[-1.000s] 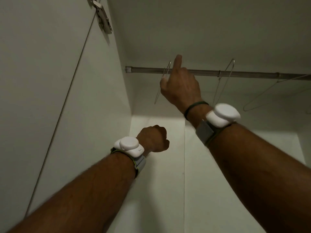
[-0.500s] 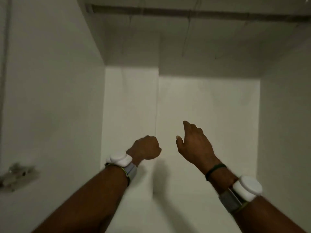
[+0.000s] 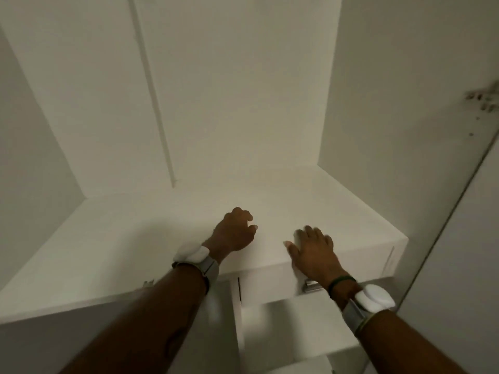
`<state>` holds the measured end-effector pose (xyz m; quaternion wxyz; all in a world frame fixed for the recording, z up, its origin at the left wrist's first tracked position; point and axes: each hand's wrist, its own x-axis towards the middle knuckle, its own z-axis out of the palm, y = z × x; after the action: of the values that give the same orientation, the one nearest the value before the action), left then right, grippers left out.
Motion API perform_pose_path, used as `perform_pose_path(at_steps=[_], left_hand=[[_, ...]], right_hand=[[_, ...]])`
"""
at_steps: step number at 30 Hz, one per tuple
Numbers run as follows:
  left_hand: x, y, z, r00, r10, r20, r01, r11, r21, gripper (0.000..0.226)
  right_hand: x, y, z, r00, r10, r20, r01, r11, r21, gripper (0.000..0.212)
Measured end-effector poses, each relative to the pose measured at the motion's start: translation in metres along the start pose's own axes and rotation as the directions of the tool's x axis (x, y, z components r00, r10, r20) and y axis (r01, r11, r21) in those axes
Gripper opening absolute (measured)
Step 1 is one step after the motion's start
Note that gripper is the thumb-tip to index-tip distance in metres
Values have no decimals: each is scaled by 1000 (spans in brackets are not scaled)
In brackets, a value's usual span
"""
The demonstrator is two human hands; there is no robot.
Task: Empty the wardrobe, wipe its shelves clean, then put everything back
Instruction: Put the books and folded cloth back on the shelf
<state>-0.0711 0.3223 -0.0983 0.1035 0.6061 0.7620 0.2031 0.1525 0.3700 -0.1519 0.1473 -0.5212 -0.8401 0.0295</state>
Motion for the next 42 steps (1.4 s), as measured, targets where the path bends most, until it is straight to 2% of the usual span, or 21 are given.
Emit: perform_pose_path(at_steps=[2, 6, 18, 24, 28, 32, 36, 39, 40, 42], left_hand=[[-6, 14, 31, 1000, -1, -13, 1, 1000, -20, 38], [-19, 17, 68, 993, 72, -97, -64, 995, 80, 47], [-19, 14, 70, 971, 71, -229, -77, 997, -16, 35], [-19, 12, 70, 956, 128, -264, -132, 991, 5, 32], [-18, 9, 75, 941, 151, -304, -152, 988, 21, 31], [-26, 12, 74, 925, 198, -325, -190, 980, 55, 26], [-40, 14, 76, 904, 311, -292, -319, 948, 23, 24], [-70, 26, 96, 821, 511, -255, -544, 836, -77, 24], [-84, 34, 105, 792, 565, -233, -595, 799, -87, 24], [-119, 51, 130, 761, 632, -146, -649, 740, -175, 25]], right_hand=[[-18, 19, 12, 998, -23, -53, 24, 999, 22, 75], [-29, 25, 16, 994, -29, -105, 37, 996, 81, 66], [-28, 32, 34, 978, -38, -206, 54, 996, 71, 59], [-28, 31, 38, 966, -27, -255, 47, 996, 73, 56], [-28, 29, 36, 969, -11, -249, 28, 997, 65, 55], [-33, 26, 27, 988, -1, -157, 11, 998, 61, 59], [-56, 20, 27, 988, 79, -131, -53, 980, 190, 52], [-108, 21, 39, 975, 164, -153, -108, 941, 319, 47], [-133, 25, 47, 963, 233, -138, -173, 921, 348, 44], [-196, 38, 67, 919, 393, -16, -359, 855, 376, 42]])
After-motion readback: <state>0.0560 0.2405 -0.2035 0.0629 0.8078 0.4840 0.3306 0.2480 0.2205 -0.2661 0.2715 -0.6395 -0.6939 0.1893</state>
